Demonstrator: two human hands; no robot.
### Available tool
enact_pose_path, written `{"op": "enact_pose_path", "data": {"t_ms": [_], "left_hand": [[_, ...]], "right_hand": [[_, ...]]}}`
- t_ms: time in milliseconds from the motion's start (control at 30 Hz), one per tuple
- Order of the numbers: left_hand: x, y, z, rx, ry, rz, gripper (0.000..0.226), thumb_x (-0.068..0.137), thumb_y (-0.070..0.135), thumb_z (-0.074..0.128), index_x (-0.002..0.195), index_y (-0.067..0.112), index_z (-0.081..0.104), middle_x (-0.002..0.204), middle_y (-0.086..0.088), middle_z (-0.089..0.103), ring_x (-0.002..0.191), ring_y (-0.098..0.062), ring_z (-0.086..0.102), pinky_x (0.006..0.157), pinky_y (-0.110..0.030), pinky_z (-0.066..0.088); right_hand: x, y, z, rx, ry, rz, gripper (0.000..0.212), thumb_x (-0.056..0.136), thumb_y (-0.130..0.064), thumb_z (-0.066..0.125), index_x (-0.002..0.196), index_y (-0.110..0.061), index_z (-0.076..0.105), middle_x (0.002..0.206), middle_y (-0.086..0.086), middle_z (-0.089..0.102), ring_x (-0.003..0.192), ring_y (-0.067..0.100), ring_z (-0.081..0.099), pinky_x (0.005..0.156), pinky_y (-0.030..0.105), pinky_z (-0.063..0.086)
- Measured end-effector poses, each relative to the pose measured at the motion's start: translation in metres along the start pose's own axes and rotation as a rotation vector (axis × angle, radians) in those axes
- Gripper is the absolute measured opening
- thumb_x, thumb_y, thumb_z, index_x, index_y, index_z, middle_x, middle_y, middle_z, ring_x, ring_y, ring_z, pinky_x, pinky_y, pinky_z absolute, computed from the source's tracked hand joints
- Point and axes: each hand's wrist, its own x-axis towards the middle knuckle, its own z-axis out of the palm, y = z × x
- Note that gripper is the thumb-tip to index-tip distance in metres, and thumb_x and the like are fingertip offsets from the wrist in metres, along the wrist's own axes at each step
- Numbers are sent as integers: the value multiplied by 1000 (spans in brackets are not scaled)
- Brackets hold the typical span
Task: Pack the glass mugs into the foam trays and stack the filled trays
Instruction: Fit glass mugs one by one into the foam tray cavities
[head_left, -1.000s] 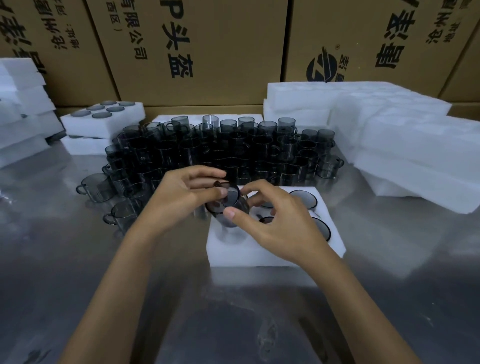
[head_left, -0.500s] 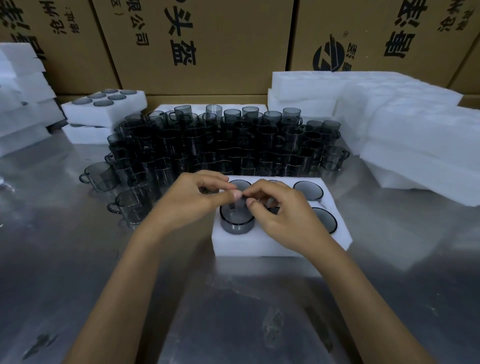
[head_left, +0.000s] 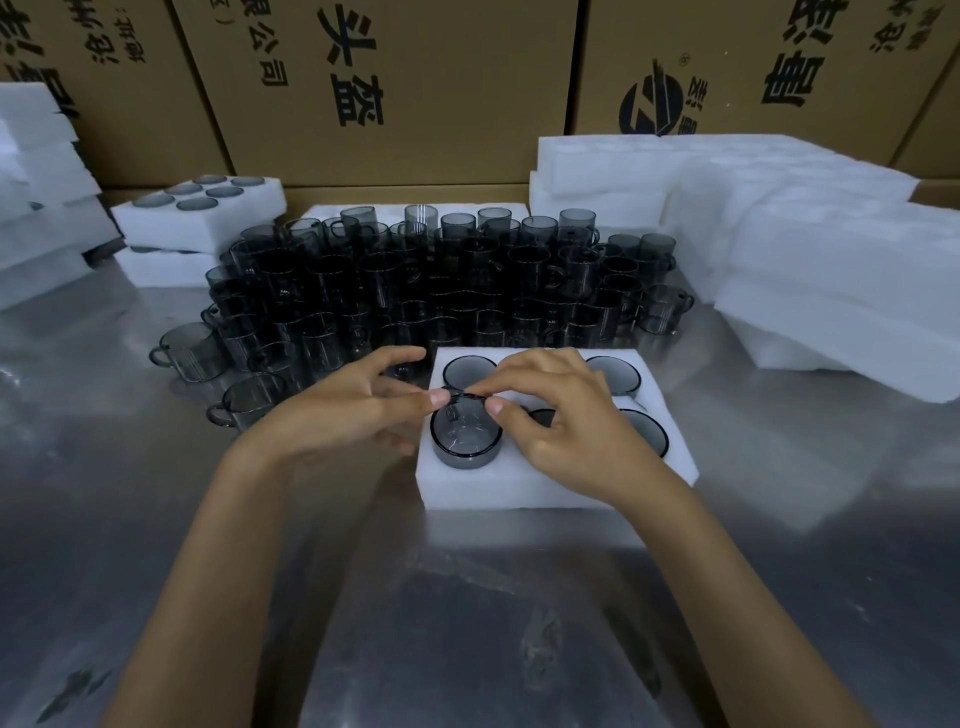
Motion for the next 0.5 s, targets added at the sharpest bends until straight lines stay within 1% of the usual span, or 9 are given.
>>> {"op": "enact_pose_path", "data": {"t_ms": [33,100,167,267,333,433,500], "left_hand": [[0,-1,0,-18,-16,-18,96,57,45,80,143,28,41,107,5,75,96,-22,73,79,-34,61],[0,-3,0,-26,-58,-54,101,54,43,82,143,27,37,103,4,76,92,-22,74,71,-31,60],[0,-4,2,-19,-80,-80,106,51,42,83,145,25,35,99,4,76,90,-22,74,68,-28,59],[2,-7,2,-42,-83,-85,103,56,39,81,146,20,36,100,1,76,90,-21,74,67,-27,59],[1,-7,2,-38,-117,-81,96,60,37,81,145,20,41,106,-2,75,95,-22,73,73,-31,60],[0,-8,0,-3,-171,-61,84,61,37,82,137,23,50,112,-3,73,102,-24,72,88,-41,59],[1,-9,-2,-6,-160,-55,78,61,36,83,132,24,54,112,-5,73,102,-25,72,89,-42,58]], "right_hand": [[0,0,1,-20,-7,2,21,95,-30,61,108,-42,71,111,-22,60,115,1,39,97,20,19],[0,0,3,-107,-32,3,22,96,-31,60,110,-43,71,112,-21,58,112,0,38,92,23,19],[-1,0,6,-178,-45,1,22,96,-31,59,111,-42,71,112,-21,55,108,-2,35,88,24,16],[0,1,6,-177,-50,11,22,96,-32,60,112,-40,71,113,-21,55,110,-1,35,88,22,15],[-1,1,5,-161,-40,12,22,96,-32,61,113,-40,71,113,-20,56,112,0,36,90,24,17],[-1,0,5,-119,-19,9,21,94,-31,63,111,-41,70,114,-19,57,113,0,36,93,26,21],[-1,0,3,-113,-30,9,20,94,-31,65,109,-41,72,115,-19,57,116,1,36,95,27,21]]}}
